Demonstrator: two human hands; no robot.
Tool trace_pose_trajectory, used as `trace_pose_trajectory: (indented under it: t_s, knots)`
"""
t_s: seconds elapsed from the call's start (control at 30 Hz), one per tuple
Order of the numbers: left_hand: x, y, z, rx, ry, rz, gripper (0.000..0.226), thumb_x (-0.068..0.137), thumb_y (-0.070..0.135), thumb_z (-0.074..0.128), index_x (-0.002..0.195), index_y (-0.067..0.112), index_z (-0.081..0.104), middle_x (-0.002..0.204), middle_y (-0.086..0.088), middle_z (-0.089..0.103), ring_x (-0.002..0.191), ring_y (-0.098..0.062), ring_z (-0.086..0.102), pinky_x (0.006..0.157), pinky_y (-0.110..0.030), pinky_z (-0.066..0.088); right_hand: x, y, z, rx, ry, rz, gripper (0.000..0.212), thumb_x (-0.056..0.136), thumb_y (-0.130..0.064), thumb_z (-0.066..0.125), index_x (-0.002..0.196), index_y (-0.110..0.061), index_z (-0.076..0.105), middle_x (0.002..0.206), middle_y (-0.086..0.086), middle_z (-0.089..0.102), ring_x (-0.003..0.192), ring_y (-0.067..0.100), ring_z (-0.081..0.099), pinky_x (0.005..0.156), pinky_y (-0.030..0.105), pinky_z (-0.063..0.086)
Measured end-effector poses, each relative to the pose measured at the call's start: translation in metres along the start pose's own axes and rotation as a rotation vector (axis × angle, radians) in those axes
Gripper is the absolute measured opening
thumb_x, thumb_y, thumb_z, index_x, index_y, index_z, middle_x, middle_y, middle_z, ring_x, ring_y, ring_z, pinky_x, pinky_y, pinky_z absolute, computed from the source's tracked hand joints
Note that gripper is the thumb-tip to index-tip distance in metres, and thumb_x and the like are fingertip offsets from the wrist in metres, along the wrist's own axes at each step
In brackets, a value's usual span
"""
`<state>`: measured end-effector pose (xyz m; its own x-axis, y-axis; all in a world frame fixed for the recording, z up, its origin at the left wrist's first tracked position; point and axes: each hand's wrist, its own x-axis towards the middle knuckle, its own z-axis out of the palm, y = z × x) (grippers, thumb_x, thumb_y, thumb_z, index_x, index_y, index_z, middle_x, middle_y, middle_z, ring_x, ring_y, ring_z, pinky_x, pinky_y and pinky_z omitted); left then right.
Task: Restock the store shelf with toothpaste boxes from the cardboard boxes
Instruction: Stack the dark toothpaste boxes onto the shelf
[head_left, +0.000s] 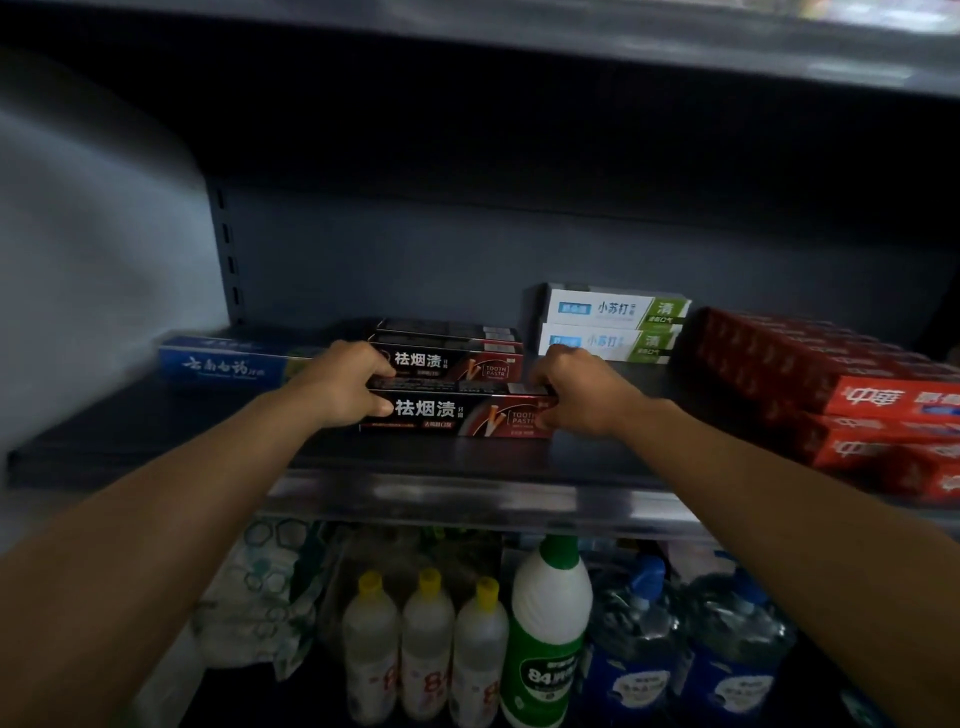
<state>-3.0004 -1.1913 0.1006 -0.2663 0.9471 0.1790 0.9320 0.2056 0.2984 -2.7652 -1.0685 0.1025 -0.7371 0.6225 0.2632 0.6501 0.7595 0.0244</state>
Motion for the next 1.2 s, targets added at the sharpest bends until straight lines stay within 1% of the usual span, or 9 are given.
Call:
trace_pose_trajectory:
  t_s: [0.1, 0.2, 0.33, 0.43, 0.6, 0.77, 0.93, 1.1, 1.2]
  knots:
    - [0.01, -0.005, 0.003, 0.025, 0.04, -0.017, 0.042, 0.08, 0.016, 0.075, 0.12, 0.017, 0.067, 0.119, -0.006, 0.065, 0.107, -0.022, 0.06, 0.096, -0.034, 0.046, 0.012, 0.001, 0.006, -0.017, 0.023, -0.006, 0.035, 0.073, -0.02, 0.076, 0.104, -0.013, 0.063, 0.108, 0.007, 0.058, 0.097, 0.025, 0.057, 0.075, 0.027, 0.043]
    - [0.02, -0.007, 0.005, 0.083, 0.094, -0.043, 0.045, 0.077, 0.018, 0.078, 0.121, 0.019, 0.067, 0.121, -0.008, 0.063, 0.109, -0.026, 0.058, 0.095, -0.034, 0.046, 0.021, 0.001, 0.01, -0.02, 0.036, -0.009, 0.035, 0.074, -0.018, 0.074, 0.105, -0.012, 0.058, 0.112, 0.009, 0.058, 0.099, 0.025, 0.057, 0.08, 0.031, 0.047]
    - [0.03, -0.01, 0.008, 0.196, 0.149, -0.029, 0.045, 0.078, 0.02, 0.077, 0.121, 0.016, 0.066, 0.12, -0.008, 0.056, 0.111, -0.026, 0.053, 0.09, -0.033, 0.041, 0.033, 0.0, 0.014, -0.027, 0.051, 0.0, 0.031, 0.075, -0.017, 0.074, 0.102, -0.012, 0.061, 0.112, 0.008, 0.059, 0.099, 0.024, 0.058, 0.082, 0.032, 0.05]
    - [0.038, -0.011, 0.008, 0.2, 0.167, -0.032, 0.042, 0.077, 0.019, 0.077, 0.118, 0.015, 0.068, 0.118, -0.009, 0.056, 0.109, -0.026, 0.054, 0.09, -0.035, 0.043, 0.041, 0.0, 0.016, -0.034, 0.064, 0.011, 0.026, 0.076, -0.016, 0.072, 0.099, -0.013, 0.062, 0.11, 0.007, 0.059, 0.098, 0.025, 0.059, 0.081, 0.034, 0.05]
    - [0.049, -0.011, 0.012, 0.203, 0.158, -0.052, 0.037, 0.079, 0.018, 0.076, 0.115, 0.014, 0.069, 0.115, -0.009, 0.059, 0.106, -0.026, 0.056, 0.092, -0.039, 0.048, 0.052, 0.002, 0.021, -0.088, 0.074, 0.011, 0.03, 0.079, -0.016, 0.071, 0.107, -0.01, 0.062, 0.114, 0.009, 0.055, 0.103, 0.026, 0.056, 0.077, 0.03, 0.042]
    - [0.056, -0.014, 0.013, 0.208, 0.164, -0.076, 0.033, 0.08, 0.016, 0.075, 0.112, 0.013, 0.07, 0.114, -0.01, 0.061, 0.104, -0.027, 0.058, 0.092, -0.042, 0.049, 0.062, 0.002, 0.024, -0.102, 0.09, 0.0, 0.032, 0.081, -0.019, 0.069, 0.111, -0.012, 0.062, 0.116, 0.008, 0.055, 0.104, 0.024, 0.055, 0.079, 0.031, 0.044]
    - [0.06, -0.013, 0.015, 0.225, 0.184, -0.09, 0.029, 0.082, 0.016, 0.073, 0.11, 0.013, 0.069, 0.109, -0.01, 0.064, 0.1, -0.026, 0.06, 0.089, -0.041, 0.051, 0.068, 0.002, 0.028, -0.102, 0.098, 0.003, 0.036, 0.084, -0.02, 0.067, 0.117, -0.012, 0.058, 0.121, 0.008, 0.053, 0.111, 0.025, 0.052, 0.084, 0.033, 0.044]
    - [0.054, -0.01, 0.01, 0.254, 0.151, -0.075, 0.03, 0.082, 0.019, 0.072, 0.11, 0.011, 0.067, 0.107, -0.009, 0.062, 0.096, -0.024, 0.059, 0.085, -0.039, 0.052, 0.064, 0.002, 0.026, -0.115, 0.079, 0.005, 0.047, 0.082, -0.026, 0.07, 0.124, -0.012, 0.055, 0.124, 0.009, 0.051, 0.113, 0.025, 0.051, 0.089, 0.035, 0.046]
    - [0.041, -0.001, 0.003, 0.244, 0.144, -0.033, 0.03, 0.082, 0.022, 0.072, 0.109, 0.013, 0.067, 0.108, -0.008, 0.06, 0.095, -0.023, 0.058, 0.083, -0.038, 0.051, 0.052, -0.001, 0.021, -0.099, 0.107, -0.007, 0.046, 0.082, -0.025, 0.07, 0.123, -0.011, 0.055, 0.123, 0.009, 0.052, 0.113, 0.025, 0.051, 0.088, 0.036, 0.047]
